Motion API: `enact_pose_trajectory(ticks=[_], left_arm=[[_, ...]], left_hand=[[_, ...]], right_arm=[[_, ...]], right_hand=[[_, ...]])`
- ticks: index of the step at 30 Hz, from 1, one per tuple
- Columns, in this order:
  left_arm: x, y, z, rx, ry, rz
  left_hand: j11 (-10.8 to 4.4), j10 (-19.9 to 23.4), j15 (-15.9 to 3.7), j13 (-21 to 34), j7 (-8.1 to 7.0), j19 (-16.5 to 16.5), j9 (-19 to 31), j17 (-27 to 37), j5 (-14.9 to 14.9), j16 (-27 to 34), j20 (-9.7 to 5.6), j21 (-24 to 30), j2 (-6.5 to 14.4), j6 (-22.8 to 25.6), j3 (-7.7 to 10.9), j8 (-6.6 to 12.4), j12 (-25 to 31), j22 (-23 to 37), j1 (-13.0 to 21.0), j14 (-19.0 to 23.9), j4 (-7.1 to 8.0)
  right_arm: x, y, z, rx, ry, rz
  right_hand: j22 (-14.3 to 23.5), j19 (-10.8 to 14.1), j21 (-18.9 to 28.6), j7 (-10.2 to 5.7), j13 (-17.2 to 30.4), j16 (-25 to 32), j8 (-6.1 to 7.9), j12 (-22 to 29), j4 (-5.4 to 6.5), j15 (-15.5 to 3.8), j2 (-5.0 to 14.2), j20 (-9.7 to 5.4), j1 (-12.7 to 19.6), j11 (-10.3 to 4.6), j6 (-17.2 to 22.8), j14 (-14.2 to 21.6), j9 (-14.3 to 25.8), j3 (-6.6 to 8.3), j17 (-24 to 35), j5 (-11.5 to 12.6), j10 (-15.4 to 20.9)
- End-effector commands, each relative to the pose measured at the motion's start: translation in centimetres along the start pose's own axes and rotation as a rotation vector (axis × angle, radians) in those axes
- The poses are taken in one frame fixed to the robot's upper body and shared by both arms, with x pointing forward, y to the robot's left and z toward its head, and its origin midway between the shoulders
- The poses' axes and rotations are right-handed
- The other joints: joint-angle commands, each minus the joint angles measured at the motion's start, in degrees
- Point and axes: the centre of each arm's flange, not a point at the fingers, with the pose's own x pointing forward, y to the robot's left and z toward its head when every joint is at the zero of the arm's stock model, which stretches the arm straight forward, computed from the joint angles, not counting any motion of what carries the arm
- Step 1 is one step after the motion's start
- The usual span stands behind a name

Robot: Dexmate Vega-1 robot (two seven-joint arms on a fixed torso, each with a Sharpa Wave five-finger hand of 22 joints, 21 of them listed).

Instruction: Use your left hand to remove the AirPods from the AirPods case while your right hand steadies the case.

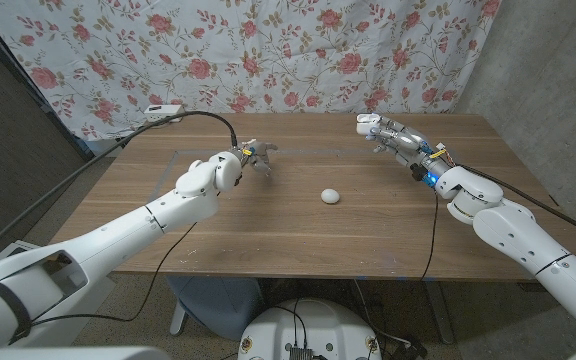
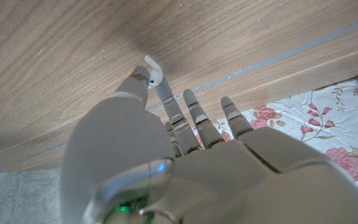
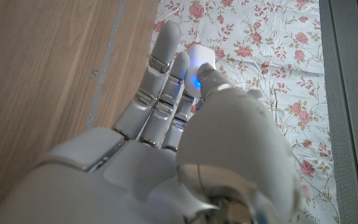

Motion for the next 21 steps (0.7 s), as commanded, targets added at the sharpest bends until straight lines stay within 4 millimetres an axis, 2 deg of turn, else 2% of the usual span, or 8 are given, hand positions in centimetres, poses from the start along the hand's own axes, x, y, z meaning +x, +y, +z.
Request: enact_pose_trajectory(ticks=[1, 8, 9, 14, 21], left_arm=[[-0.04, -0.65, -0.35, 0.033, 0.020, -0.003], [-0.37, -0.35, -0.28, 0.030, 0.009, 0.027], [-0.39, -0.30, -0.26, 0.038, 0.011, 0.035], [-0.20, -0.17, -0.12, 0.078, 0.006, 0.024], [0.09, 0.16, -0.11, 0.085, 0.000, 0.019]], left_hand=[[-0.20, -0.09, -1.53, 0.04, 0.18, 0.38, 0.31, 0.15, 0.37, -0.33, 0.15, 0.06, 0.47, 0.22, -0.18, -0.07, 0.29, 0.21, 0.06, 1.30, 0.02], [-0.28, -1.31, -0.91, -0.46, -0.06, 0.37, 0.31, -0.03, 0.29, -1.18, 0.01, 0.04, 0.81, 0.33, -0.07, -0.04, -0.17, 0.22, -0.62, 0.47, 0.59], [-0.30, -2.79, -0.35, -1.15, -0.08, 0.31, 0.31, -0.42, 0.15, -2.26, -0.13, 0.01, 0.51, 0.35, -0.28, -0.05, -0.92, 0.23, -1.71, -0.69, 1.09], [-0.14, -6.82, 0.01, -4.04, 0.12, -0.02, 0.29, -2.16, -0.03, -5.37, 0.04, -0.13, 0.09, 0.06, -0.39, -0.01, -3.76, 0.27, -5.24, -2.69, 2.29], [0.12, -9.01, 0.93, -6.37, 0.06, -0.33, 0.28, -3.78, -0.24, -7.46, -0.01, -0.21, -0.71, -0.43, -0.44, 0.25, -6.62, 0.31, -7.38, -5.10, 2.47]], right_arm=[[-0.13, 0.13, 0.32, -0.006, -0.004, 0.011], [-0.24, 0.20, 0.45, -0.010, -0.006, 0.014], [-0.25, 0.21, 0.46, -0.010, -0.006, 0.015], [-0.29, 0.30, 0.56, -0.013, -0.006, 0.019], [-0.39, 0.27, 0.61, -0.014, -0.004, 0.016]], right_hand=[[0.06, -7.90, 0.33, 0.28, 5.82, -0.20, -0.10, 11.77, -0.40, -6.75, 0.55, -4.71, -0.06, -0.90, 0.34, 2.18, 0.25, 0.13, 0.06, 0.31, 2.14], [0.05, -7.99, 0.40, 0.26, 5.73, -0.25, -0.11, 11.75, -0.35, -6.72, 0.58, -4.74, -0.14, -0.75, 0.32, 2.18, 0.24, 0.15, 0.03, 0.37, 2.19], [0.05, -8.01, 0.42, 0.23, 5.79, -0.23, -0.11, 11.75, -0.38, -6.78, 0.53, -4.74, -0.13, -0.84, 0.33, 2.22, 0.24, 0.13, 0.05, 0.37, 2.10], [0.05, -8.06, 0.52, 0.34, 5.88, -0.24, -0.10, 11.83, -0.44, -6.80, 0.48, -4.73, -0.09, -0.73, 0.35, 2.26, 0.23, 0.14, 0.05, 0.42, 2.15], [0.06, -8.10, 0.63, 0.32, 5.76, -0.26, -0.12, 11.78, -0.39, -6.74, 0.48, -4.72, -0.17, -0.81, 0.31, 2.27, 0.23, 0.13, 0.03, 0.45, 2.20]])
